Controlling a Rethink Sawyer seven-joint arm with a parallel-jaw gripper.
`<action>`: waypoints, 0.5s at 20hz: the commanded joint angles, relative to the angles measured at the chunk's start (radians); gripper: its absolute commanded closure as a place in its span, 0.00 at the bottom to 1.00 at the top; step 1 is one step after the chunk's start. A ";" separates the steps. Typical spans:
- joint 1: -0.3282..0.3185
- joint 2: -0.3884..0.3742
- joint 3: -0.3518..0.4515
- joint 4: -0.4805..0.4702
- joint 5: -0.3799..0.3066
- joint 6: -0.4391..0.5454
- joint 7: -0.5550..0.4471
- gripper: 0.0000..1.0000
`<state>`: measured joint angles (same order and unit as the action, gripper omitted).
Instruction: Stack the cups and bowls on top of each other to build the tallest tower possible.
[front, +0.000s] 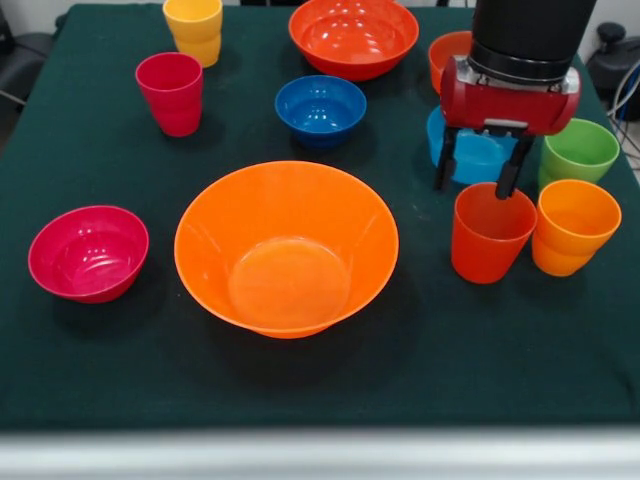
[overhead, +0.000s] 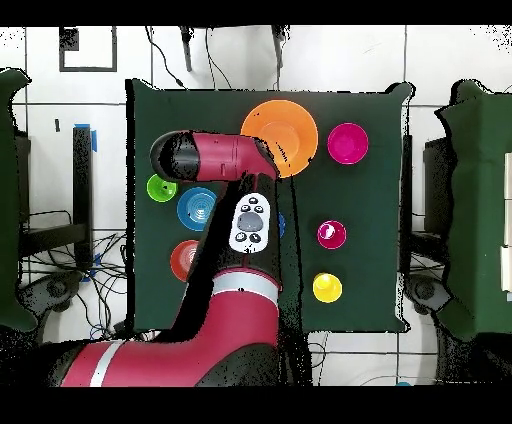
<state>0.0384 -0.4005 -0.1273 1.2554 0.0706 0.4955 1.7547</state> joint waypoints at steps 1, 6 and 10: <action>-0.023 0.071 0.088 -0.026 -0.005 0.045 0.083 0.00; -0.031 0.091 0.096 -0.014 -0.011 0.004 0.083 0.00; -0.027 0.104 0.097 -0.010 -0.009 -0.008 0.092 0.00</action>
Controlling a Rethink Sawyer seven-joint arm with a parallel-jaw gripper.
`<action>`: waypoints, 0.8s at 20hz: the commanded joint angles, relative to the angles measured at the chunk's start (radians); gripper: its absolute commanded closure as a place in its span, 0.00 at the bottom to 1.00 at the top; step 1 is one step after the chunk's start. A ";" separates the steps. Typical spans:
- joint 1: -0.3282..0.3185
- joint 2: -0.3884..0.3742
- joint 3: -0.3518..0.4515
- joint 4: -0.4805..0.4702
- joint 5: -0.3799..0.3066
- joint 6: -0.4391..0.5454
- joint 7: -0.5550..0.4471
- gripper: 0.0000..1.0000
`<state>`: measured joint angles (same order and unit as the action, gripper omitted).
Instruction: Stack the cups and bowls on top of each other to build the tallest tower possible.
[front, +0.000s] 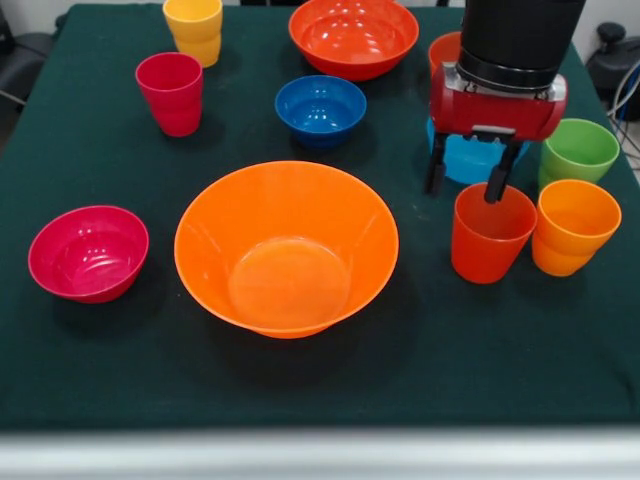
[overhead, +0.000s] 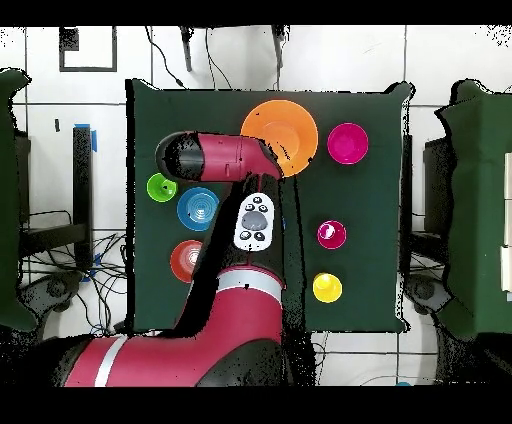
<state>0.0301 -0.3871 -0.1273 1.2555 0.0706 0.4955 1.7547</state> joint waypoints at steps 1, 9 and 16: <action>-0.018 0.096 0.096 -0.012 -0.008 -0.017 0.097 0.00; -0.013 0.124 0.094 -0.013 -0.009 -0.053 0.108 0.00; -0.007 0.133 0.087 -0.008 -0.003 -0.062 0.119 0.00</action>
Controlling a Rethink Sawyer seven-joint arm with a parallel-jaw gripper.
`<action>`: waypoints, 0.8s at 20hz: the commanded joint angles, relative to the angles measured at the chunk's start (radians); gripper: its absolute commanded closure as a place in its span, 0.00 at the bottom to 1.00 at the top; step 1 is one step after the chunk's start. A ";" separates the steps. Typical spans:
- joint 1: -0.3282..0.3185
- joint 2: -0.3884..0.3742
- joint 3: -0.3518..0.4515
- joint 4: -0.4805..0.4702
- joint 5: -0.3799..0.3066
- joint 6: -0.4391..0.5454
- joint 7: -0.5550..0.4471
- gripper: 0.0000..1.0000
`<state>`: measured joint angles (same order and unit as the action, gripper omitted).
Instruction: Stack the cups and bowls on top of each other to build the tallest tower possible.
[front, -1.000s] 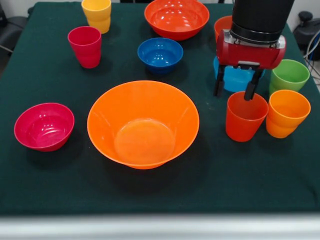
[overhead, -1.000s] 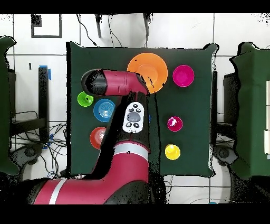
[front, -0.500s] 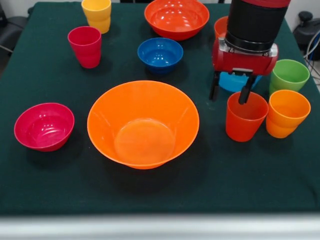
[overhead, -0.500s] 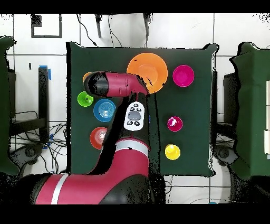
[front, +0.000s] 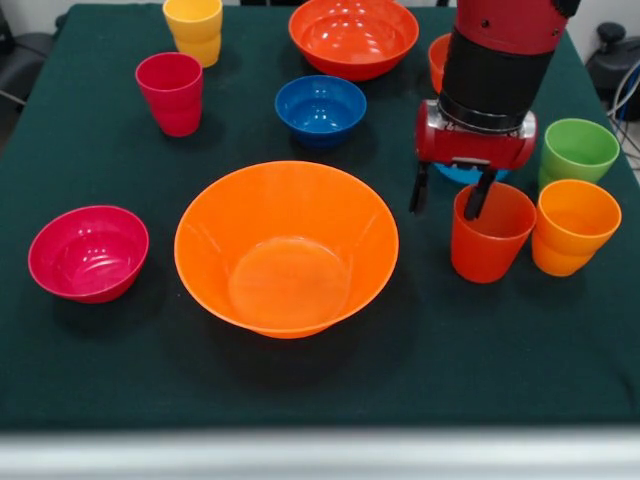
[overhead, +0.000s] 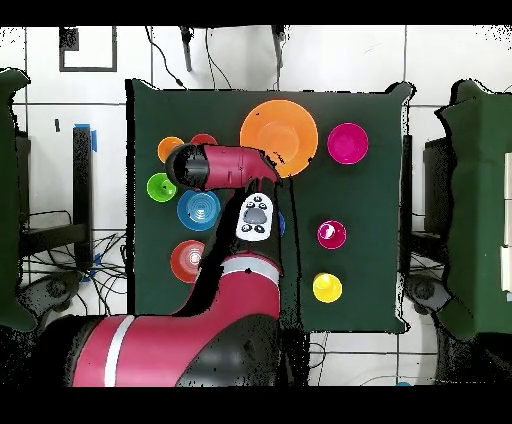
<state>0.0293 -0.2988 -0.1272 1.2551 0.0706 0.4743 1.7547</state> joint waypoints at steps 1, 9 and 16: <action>-0.004 0.048 0.086 -0.009 -0.002 -0.044 0.121 0.00; 0.018 0.059 0.064 -0.025 0.000 -0.038 0.138 0.00; 0.037 0.062 0.041 -0.029 0.015 -0.014 0.165 1.00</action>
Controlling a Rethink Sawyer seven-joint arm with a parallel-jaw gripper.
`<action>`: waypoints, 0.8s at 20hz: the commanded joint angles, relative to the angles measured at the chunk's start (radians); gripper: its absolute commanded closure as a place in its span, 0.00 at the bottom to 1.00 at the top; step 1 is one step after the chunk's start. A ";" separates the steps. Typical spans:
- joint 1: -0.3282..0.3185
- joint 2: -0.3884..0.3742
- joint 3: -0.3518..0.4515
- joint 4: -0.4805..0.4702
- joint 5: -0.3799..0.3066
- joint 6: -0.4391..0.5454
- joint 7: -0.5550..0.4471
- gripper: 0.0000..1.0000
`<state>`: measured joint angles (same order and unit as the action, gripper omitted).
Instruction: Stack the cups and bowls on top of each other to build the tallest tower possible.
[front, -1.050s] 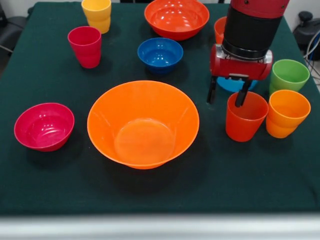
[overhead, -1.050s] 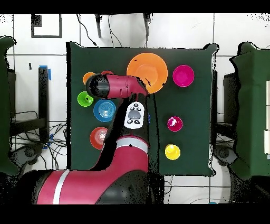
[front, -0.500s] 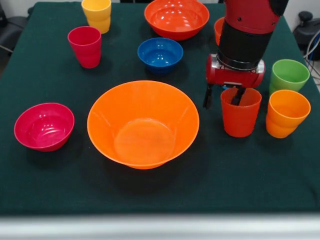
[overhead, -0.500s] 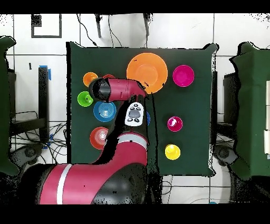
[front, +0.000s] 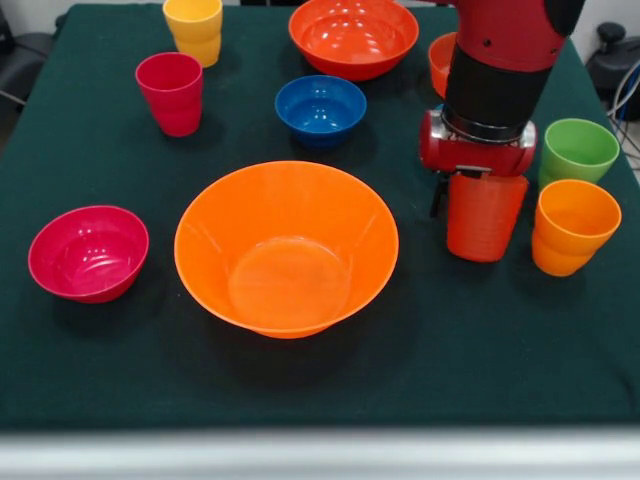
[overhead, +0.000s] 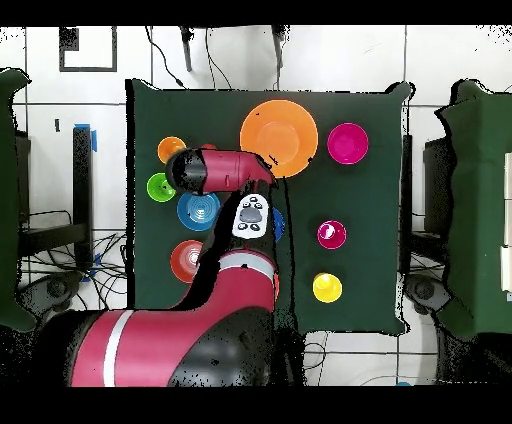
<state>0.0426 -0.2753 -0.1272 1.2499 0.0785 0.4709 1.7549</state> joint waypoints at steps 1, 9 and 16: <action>0.026 0.040 0.040 -0.024 0.009 -0.010 0.164 1.00; 0.029 0.042 0.039 -0.038 0.014 0.004 0.150 1.00; 0.018 0.008 0.046 -0.042 0.011 0.060 0.113 1.00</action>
<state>0.0621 -0.2712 -0.1358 1.2293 0.0895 0.4711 1.7549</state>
